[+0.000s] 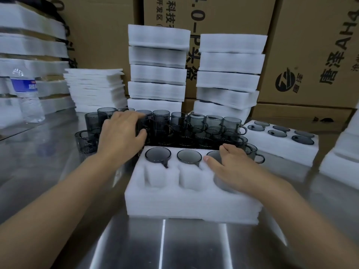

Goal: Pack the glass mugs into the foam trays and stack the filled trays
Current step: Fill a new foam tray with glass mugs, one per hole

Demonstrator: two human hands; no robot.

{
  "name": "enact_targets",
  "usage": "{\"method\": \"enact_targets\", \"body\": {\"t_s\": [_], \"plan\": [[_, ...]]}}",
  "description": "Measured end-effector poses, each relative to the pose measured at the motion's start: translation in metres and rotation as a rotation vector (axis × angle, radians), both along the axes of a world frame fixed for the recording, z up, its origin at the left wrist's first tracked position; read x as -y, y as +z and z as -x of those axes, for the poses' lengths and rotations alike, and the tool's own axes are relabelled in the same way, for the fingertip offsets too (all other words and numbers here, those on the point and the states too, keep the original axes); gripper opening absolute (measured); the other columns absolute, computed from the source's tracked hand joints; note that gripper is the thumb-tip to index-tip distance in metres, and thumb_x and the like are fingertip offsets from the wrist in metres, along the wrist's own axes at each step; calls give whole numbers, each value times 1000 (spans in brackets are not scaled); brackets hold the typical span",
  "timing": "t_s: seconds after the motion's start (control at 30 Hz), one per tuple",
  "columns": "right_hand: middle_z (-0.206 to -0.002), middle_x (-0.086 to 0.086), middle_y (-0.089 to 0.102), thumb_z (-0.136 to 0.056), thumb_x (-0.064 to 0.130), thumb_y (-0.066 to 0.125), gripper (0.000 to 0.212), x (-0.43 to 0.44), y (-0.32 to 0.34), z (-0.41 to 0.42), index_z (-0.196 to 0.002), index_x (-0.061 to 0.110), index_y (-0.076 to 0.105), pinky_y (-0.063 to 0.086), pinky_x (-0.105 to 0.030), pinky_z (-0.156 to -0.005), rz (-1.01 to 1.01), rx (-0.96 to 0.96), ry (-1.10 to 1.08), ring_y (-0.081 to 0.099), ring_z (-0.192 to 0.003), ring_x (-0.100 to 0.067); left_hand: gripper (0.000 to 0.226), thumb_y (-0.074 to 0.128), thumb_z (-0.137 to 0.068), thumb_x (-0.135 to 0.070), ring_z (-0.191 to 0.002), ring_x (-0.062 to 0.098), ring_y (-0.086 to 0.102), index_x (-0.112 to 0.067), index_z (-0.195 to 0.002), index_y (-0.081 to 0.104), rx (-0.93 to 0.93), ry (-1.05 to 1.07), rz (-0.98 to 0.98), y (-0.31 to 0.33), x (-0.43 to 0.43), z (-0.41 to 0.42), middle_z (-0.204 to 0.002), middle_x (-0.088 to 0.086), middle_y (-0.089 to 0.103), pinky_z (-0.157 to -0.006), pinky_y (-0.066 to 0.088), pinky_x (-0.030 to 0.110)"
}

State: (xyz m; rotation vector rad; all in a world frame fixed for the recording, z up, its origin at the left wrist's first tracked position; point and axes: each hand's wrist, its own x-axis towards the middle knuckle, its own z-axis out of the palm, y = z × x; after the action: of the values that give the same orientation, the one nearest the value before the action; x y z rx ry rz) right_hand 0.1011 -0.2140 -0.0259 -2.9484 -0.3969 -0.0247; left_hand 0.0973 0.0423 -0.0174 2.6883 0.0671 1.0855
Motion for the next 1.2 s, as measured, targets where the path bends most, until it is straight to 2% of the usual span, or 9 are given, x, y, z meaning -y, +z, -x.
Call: {"method": "enact_targets", "body": {"t_s": [0.1, 0.3, 0.43, 0.6, 0.73, 0.83, 0.93, 1.2], "plan": [[-156, -4, 17, -98, 55, 23, 71, 0, 0, 1, -148, 5, 22, 22, -40, -113, 5, 9, 0, 14, -142, -23, 51, 63, -88, -31, -132, 24, 37, -22, -136, 49, -50, -18, -61, -2, -15, -4, -139, 1, 52, -104, 29, 44], [-155, -5, 21, -99, 54, 22, 70, 0, 2, 4, -148, 5, 22, 22, -37, -112, 1, 7, 9, 14, -142, -22, 60, 61, -88, -36, -135, 20, 35, -24, -143, 40, -124, -60, -217, -12, -21, -9, -143, -2, 47, -109, 24, 38], [-156, -5, 20, -99, 54, 23, 71, 0, 2, 4, -150, 5, 18, 20, -36, -112, -11, 7, 17, 12, -143, -21, 59, 60, -90, -32, -132, 22, 37, -21, -145, 38, -99, -64, -208, -11, -20, -10, -141, 1, 46, -105, 29, 38], [-157, -4, 18, -99, 54, 23, 72, 0, 2, 3, -151, 5, 16, 19, -35, -113, -14, 6, 19, 11, -144, -22, 66, 53, -95, -28, -140, 22, 24, -20, -151, 21, -196, -75, -154, -15, -22, -11, -154, -1, 29, -109, 27, 40], [-158, -4, 14, -99, 54, 22, 72, 2, 1, 2, -152, 6, 11, 15, -33, -114, -4, -9, 32, 7, -145, -20, 66, 58, -92, -24, -124, 27, 35, -18, -149, 26, -151, -92, -126, -14, -22, -12, -141, 6, 40, -101, 31, 37], [-159, -5, 10, -100, 53, 22, 73, 3, 1, 1, -152, 5, 7, 10, -28, -113, 1, -23, 47, 4, -146, -20, 68, 62, -90, -17, -111, 24, 46, -19, -149, 27, -163, -179, -22, -14, -20, -12, -130, 7, 40, -95, 39, 33], [-160, -6, 9, -100, 52, 21, 72, 3, 1, 1, -152, 4, 6, 9, -27, -113, 9, -26, 53, 4, -146, -20, 68, 63, -90, -15, -96, 23, 55, -22, -148, 27, -182, -202, -2, -14, -19, -11, -126, 4, 38, -85, 49, 38], [-159, -5, 11, -100, 53, 21, 72, 3, 0, 1, -152, 5, 8, 9, -25, -111, -1, -19, 54, 5, -145, -20, 63, 66, -88, -24, -80, 21, 56, -22, -143, 35, -150, -168, -4, -12, -16, -8, -115, 0, 39, -76, 49, 35]]}}
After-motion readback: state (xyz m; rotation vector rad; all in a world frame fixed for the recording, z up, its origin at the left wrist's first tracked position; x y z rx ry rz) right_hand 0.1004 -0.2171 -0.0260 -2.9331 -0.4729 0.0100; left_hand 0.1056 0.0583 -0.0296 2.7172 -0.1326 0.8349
